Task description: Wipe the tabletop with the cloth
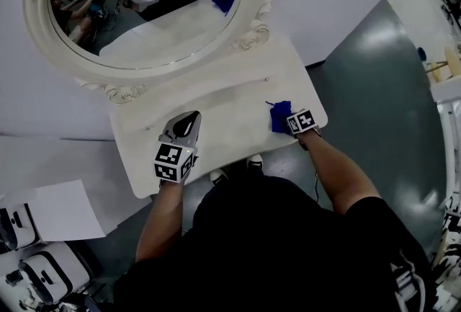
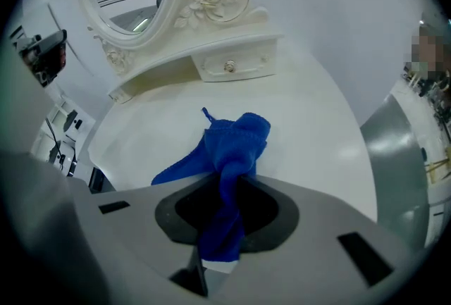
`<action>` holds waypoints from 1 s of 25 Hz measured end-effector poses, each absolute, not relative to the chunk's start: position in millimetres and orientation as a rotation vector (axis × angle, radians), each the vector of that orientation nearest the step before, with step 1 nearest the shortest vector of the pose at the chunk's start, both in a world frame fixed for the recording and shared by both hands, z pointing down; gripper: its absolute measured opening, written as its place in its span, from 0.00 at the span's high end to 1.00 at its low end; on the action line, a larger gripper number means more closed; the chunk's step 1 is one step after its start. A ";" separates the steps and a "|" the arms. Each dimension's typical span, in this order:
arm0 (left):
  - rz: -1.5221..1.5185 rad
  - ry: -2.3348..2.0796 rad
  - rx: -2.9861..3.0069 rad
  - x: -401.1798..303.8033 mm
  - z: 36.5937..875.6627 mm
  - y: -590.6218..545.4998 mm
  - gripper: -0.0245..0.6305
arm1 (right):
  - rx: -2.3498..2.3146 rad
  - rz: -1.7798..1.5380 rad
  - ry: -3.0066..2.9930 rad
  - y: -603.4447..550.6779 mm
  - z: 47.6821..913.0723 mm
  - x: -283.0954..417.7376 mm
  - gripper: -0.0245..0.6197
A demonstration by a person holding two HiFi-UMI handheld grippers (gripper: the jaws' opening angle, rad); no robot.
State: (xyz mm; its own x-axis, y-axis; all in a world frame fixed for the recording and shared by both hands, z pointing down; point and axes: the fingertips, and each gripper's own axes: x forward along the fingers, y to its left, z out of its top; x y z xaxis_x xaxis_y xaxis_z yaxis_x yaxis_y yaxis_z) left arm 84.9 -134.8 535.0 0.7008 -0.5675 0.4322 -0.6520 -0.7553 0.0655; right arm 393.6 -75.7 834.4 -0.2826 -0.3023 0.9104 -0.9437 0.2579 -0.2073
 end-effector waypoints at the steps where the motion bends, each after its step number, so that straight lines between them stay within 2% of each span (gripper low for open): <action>1: 0.576 -0.974 2.700 89.0 534.4 -135.8 0.94 | 1.164 1.035 -1.735 -73.3 834.1 403.2 0.86; 8: 0.575 -0.944 2.727 104.1 531.1 -134.7 0.94 | 1.250 1.059 -1.660 -56.7 832.4 445.7 0.86; 16: 0.569 -0.961 2.718 94.1 530.0 -132.3 0.94 | 1.271 1.053 -1.615 -56.4 828.8 449.9 0.86; 20: 0.554 -0.996 2.710 78.3 525.3 -128.9 0.94 | 1.199 1.010 -1.670 -66.5 815.3 419.9 0.87; 25: 0.540 -1.070 2.678 42.4 523.6 -123.0 0.94 | 1.116 0.931 -1.819 -109.5 784.9 349.4 0.87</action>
